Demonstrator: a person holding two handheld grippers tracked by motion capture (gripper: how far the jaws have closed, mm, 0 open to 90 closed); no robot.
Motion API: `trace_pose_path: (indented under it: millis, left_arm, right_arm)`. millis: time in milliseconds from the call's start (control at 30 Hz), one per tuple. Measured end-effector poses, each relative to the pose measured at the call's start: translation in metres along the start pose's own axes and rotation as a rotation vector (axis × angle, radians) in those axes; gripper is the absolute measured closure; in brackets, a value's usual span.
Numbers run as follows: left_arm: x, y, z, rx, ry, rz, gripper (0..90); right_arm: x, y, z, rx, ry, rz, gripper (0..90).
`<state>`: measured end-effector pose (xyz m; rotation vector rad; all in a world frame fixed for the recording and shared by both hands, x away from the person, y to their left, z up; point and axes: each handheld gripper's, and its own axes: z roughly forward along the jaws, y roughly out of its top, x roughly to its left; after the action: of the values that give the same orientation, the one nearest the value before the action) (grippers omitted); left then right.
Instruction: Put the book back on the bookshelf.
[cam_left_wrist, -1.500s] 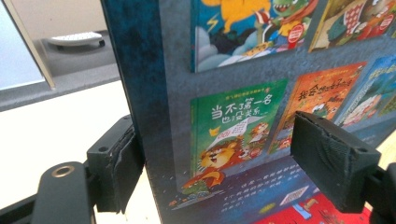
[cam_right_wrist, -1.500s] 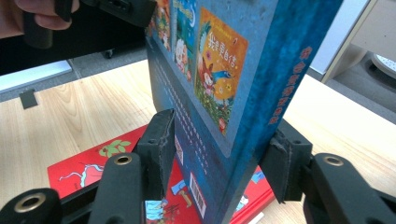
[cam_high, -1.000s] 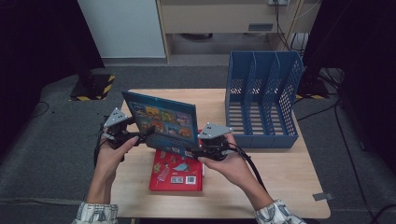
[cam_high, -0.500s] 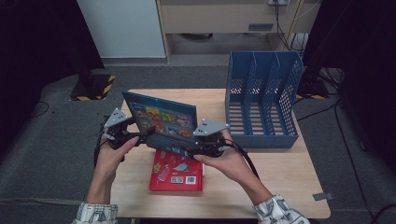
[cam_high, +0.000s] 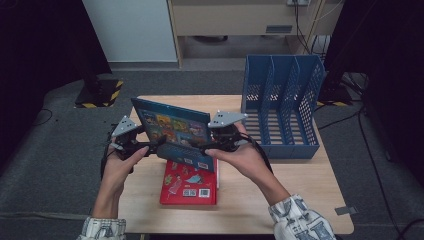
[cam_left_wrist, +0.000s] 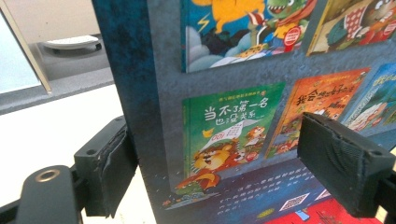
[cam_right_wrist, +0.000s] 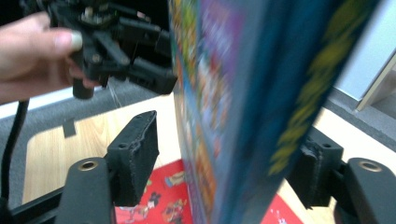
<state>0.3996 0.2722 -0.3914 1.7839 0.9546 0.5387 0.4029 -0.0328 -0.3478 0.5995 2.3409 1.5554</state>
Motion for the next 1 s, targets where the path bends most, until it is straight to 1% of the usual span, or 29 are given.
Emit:
trace_pose_path:
  millis: [67,100,133,200,300,367,433,633,700,833,933,1000]
  left_arm:
    - [0.000,0.000,0.000,-0.001,0.001,-0.002,13.8]
    - [0.000,0.000,0.001,-0.002,0.002,-0.002,13.8]
    - [-0.001,0.000,0.001,-0.003,0.004,-0.001,13.7]
    - [-0.001,0.000,0.001,-0.003,0.006,0.001,13.7]
    - [-0.001,0.000,0.002,-0.002,0.007,0.002,13.6]
    - [-0.001,0.000,0.002,-0.002,0.006,0.002,13.6]
    - [-0.001,0.000,0.002,-0.002,0.004,0.002,13.6]
    - [-0.001,0.000,0.001,-0.004,0.001,0.001,13.7]
    - [0.000,0.000,0.001,-0.005,0.000,0.000,13.7]
    - [0.000,0.000,0.001,-0.005,-0.001,-0.001,13.7]
    - [0.000,0.000,0.001,-0.005,0.000,-0.002,13.8]
    - [0.000,0.000,0.002,-0.006,0.001,-0.002,13.8]
  right_arm:
    - [-0.002,0.005,-0.001,-0.016,0.016,-0.002,35.4]
    - [-0.002,0.005,-0.001,-0.016,0.016,-0.002,35.4]
    - [-0.004,0.009,-0.003,-0.025,0.025,-0.004,37.2]
    - [-0.005,0.010,-0.003,-0.028,0.029,-0.005,37.7]
    - [-0.007,0.019,-0.005,-0.041,0.038,-0.020,40.7]
    - [-0.008,0.020,-0.004,-0.044,0.040,-0.022,41.1]
    - [-0.010,0.025,-0.004,-0.054,0.048,-0.034,44.0]
    - [-0.011,0.029,-0.001,-0.060,0.061,-0.040,47.7]
    - [-0.013,0.029,0.001,-0.058,0.062,-0.040,51.3]
    - [-0.015,0.028,0.002,-0.064,0.073,-0.029,54.1]
    - [-0.016,0.029,0.003,-0.073,0.093,-0.021,56.7]
    - [-0.017,0.029,0.004,-0.075,0.095,-0.020,56.9]
